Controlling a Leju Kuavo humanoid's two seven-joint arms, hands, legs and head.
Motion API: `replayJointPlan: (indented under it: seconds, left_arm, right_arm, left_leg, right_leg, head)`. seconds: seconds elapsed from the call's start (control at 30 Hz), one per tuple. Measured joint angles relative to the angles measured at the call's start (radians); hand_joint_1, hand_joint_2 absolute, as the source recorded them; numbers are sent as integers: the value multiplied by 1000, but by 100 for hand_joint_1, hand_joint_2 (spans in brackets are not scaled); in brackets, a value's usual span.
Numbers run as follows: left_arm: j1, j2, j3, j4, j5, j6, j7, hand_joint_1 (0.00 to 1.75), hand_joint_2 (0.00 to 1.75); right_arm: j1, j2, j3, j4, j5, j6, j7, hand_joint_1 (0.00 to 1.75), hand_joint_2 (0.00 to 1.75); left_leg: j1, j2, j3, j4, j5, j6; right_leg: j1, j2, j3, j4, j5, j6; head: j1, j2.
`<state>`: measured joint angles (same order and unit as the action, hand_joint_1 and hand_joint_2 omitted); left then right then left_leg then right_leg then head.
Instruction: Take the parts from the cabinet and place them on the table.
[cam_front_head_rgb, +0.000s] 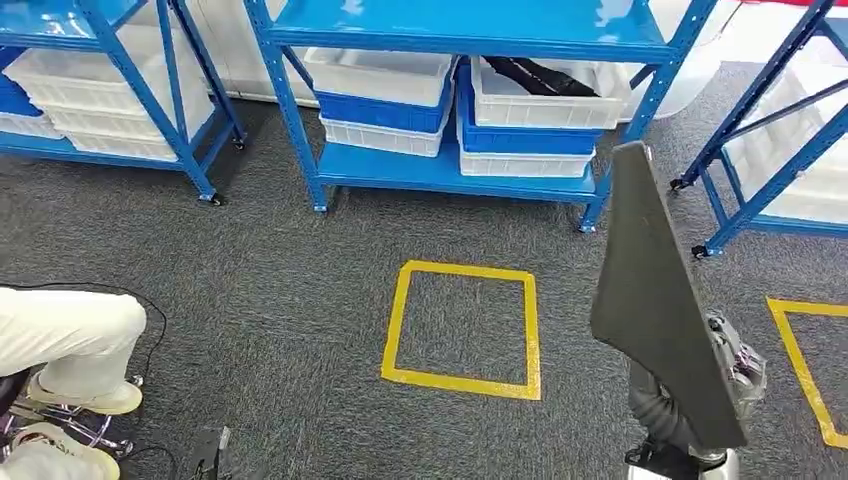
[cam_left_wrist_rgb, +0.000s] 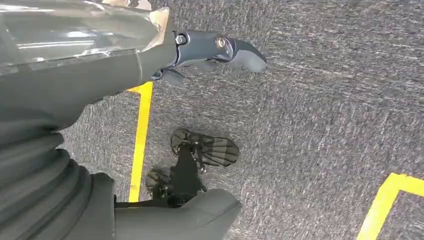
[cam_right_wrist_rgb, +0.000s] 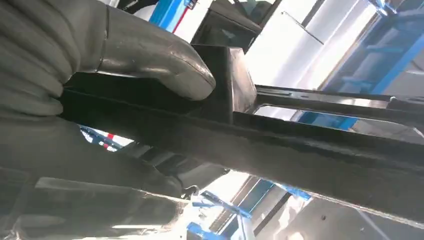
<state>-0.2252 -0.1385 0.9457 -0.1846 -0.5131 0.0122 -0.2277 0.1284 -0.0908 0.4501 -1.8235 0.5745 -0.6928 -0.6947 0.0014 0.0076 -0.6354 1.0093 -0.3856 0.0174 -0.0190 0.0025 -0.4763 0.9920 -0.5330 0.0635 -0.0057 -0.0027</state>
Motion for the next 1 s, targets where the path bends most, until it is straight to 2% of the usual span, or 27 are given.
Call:
replayJointPlan:
  seconds: [0.03, 0.07, 0.1, 0.13, 0.17, 0.2, 0.23, 0.27, 0.3, 0.33, 0.4, 0.43, 0.47, 0.5, 0.57, 0.6, 0.63, 0.67, 0.73, 0.77, 0.8, 0.83, 0.87, 0.9, 0.93, 0.97, 1.0]
  left_arm:
    - [0, 0, 0, 0, 0, 0, 0, 0, 175]
    - [1, 1, 0, 0, 0, 0, 0, 0, 175]
    - [2, 2, 0, 0, 0, 0, 0, 0, 175]
    - [2, 2, 0, 0, 0, 0, 0, 0, 175]
    - [2, 1, 0, 0, 1, 0, -1, 0, 175]
    - [2, 1, 0, 0, 1, 0, -1, 0, 175]
    - [1, 2, 0, 0, 1, 0, -1, 0, 175]
    - [1, 2, 0, 0, 1, 0, -1, 0, 175]
    - [1, 2, 0, 0, 1, 0, -1, 0, 175]
    - [1, 2, 0, 0, -2, 0, -1, 0, 175]
    - [-3, 2, 0, 0, -8, 0, -2, 0, 175]
    - [-6, 5, 0, 0, -9, 0, -3, 0, 175]
    - [-9, 6, 0, 0, -9, 0, -3, 0, 175]
    - [-11, 7, 0, 0, -10, 0, -5, 0, 175]
    - [-11, 8, 0, 0, -10, 1, -5, 0, 175]
    - [-11, 6, 0, 0, -10, 1, -5, 0, 175]
    - [-15, 4, 0, 0, -10, 1, -5, 0, 175]
    - [-16, 5, 0, 0, -10, 1, -5, 0, 175]
    - [-17, 4, 0, 0, -10, 1, -6, 0, 175]
    - [-17, 4, 0, 0, -10, 1, -6, 0, 175]
    - [-17, 4, 0, 0, -10, 2, -7, 0, 175]
    - [-17, 4, 0, 0, -10, 3, -8, 0, 175]
    - [-17, 4, 0, 0, -10, 4, -9, 0, 175]
    - [-18, 4, 0, 0, -10, 8, -9, 0, 175]
    - [-20, 5, 0, 0, -10, 9, -9, 0, 175]
    - [-21, 10, 0, -1, -10, 10, -10, 0, 175]
    - [-22, 8, 0, -1, -10, 10, -10, 0, 175]
  right_arm:
    - [-1, 0, 0, 1, 0, 0, 0, 175, 175]
    - [-1, 0, 0, 1, 0, 0, 0, 175, 175]
    - [-3, 1, 0, 2, 0, 0, 0, 175, 175]
    - [-6, 3, 0, 2, 2, 0, 0, 175, 175]
    - [-6, 5, 0, 2, 3, 0, 0, 175, 175]
    - [-5, 7, 0, 2, 4, 0, 0, 175, 175]
    - [-5, 9, 1, 3, 6, 0, 0, 175, 175]
    - [-5, 11, 1, 5, 6, 0, 0, 175, 175]
    - [-5, 11, 1, 6, 6, 0, 0, 175, 175]
    - [-6, 12, 1, 6, 6, 0, 0, 175, 175]
    - [-8, 13, 1, 6, 3, 0, 0, 175, 175]
    - [-10, 14, 0, 6, 3, 0, 0, 175, 175]
    - [-11, 14, 0, 6, 2, 0, 0, 175, 175]
    - [-13, 14, 0, 6, 1, 0, 0, 175, 175]
    - [-15, 16, 1, 6, 0, 0, 0, 175, 175]
    - [-14, 16, 0, 6, 0, 0, 0, 175, 175]
    - [-14, 14, 0, 6, 0, 0, 0, 175, 175]
    - [-18, 14, 0, 6, -2, 0, 0, 175, 175]
    - [-18, 14, 0, 6, -3, 0, 0, 175, 175]
    - [-18, 14, 0, 6, -6, 0, 0, 175, 175]
    - [-19, 14, 0, 6, -6, 0, 0, 175, 175]
    - [-19, 14, 0, 6, -6, 0, 0, 175, 175]
    - [-20, 14, 0, 6, -6, 0, 0, 175, 175]
    - [-23, 14, 0, 6, -6, 0, 0, 175, 175]
    - [-25, 15, 0, 6, -6, 0, 0, 175, 175]
    - [-29, 15, 1, 6, -5, 0, 0, 175, 175]
    - [-27, 16, 1, 5, -3, 0, 0, 175, 175]
  left_leg:
    - [0, 0, -2, -2, 6, -3]
    - [1, -2, -4, -2, 13, -10]
    - [6, -4, -13, 4, 6, -14]
    - [7, -6, -25, 30, -41, -19]
    - [8, -6, -40, 85, -101, -23]
    - [9, -6, -60, 160, -157, -27]
    - [9, -6, -82, 247, -202, -30]
    - [9, -6, -91, 305, -217, -30]
    - [9, -6, -84, 322, -207, -28]
    - [9, -6, -52, 292, -175, -23]
    - [5, -9, 64, 131, -115, 0]
    - [-1, -14, 123, 46, -119, 17]
    - [-3, -9, 155, -11, -137, 23]
    - [-7, -11, 153, -17, -136, 21]
    - [-17, -11, 144, -21, -122, 34]
    - [-13, -8, 137, -43, -101, 40]
    - [-6, 0, 137, -55, -82, 37]
    - [-4, -1, 123, -59, -68, 46]
    - [-4, 1, 93, -59, -45, 47]
    - [-4, 2, 78, -58, -34, 45]
    - [-1, 3, 61, -56, -22, 41]
    - [1, 5, 47, -54, -13, 36]
    - [4, 5, 32, -50, -4, 30]
    - [9, 5, 13, -39, 3, 22]
    - [7, 4, 0, -24, 8, 15]
    - [6, 4, -18, -12, 13, 8]
    - [4, 3, -19, -9, 20, 1]
  right_leg:
    - [4, 0, -7, 8, 0, -2]
    - [2, 0, -17, 8, 5, -11]
    - [-15, -2, -19, 6, 15, -28]
    - [-10, -3, -24, 6, 25, -44]
    - [-7, -4, -34, 7, 35, -59]
    - [-3, -4, -45, 8, 44, -69]
    - [0, -5, -58, 9, 53, -71]
    - [3, -5, -68, 10, 61, -73]
    - [6, -5, -78, 11, 68, -73]
    - [9, -5, -89, 13, 75, -73]
    - [17, -4, -103, 14, 89, -71]
    - [15, -4, -106, 14, 95, -70]
    - [24, -4, -111, 15, 101, -61]
    - [18, -6, -114, 14, 109, -54]
    - [11, -7, -118, 8, 125, -39]
    - [22, -4, -121, 5, 133, -31]
    - [17, -5, -137, 23, 106, -34]
    - [21, -3, -161, 64, 57, -43]
    - [10, -3, -202, 209, -37, -47]
    - [5, -3, -216, 275, -57, -39]
    - [-1, -3, -213, 307, -50, -24]
    - [-5, -4, -191, 294, -29, -7]
    - [-12, -4, -151, 247, 2, 11]
    - [-18, -4, -90, 161, 32, 27]
    - [-26, -5, -28, 72, 33, 31]
    - [-15, -2, 25, 1, -6, 21]
    - [-5, -2, 12, -2, -11, 2]
  head:
    - [-3, 0]
    - [-3, 0]
    - [-2, 0]
    - [-6, 0]
    - [-6, 0]
    - [-6, 0]
    - [-6, 0]
    - [-6, 0]
    - [-7, 0]
    - [-6, 0]
    - [-7, 0]
    - [-6, 0]
    - [-5, 0]
    - [-4, 0]
    - [-7, 0]
    - [-6, 0]
    - [-8, 0]
    - [-1, 0]
    - [1, 0]
    - [1, 0]
    - [2, 0]
    - [1, 0]
    - [2, 0]
    - [1, 0]
    - [2, 0]
    - [6, 0]
    - [-1, 0]
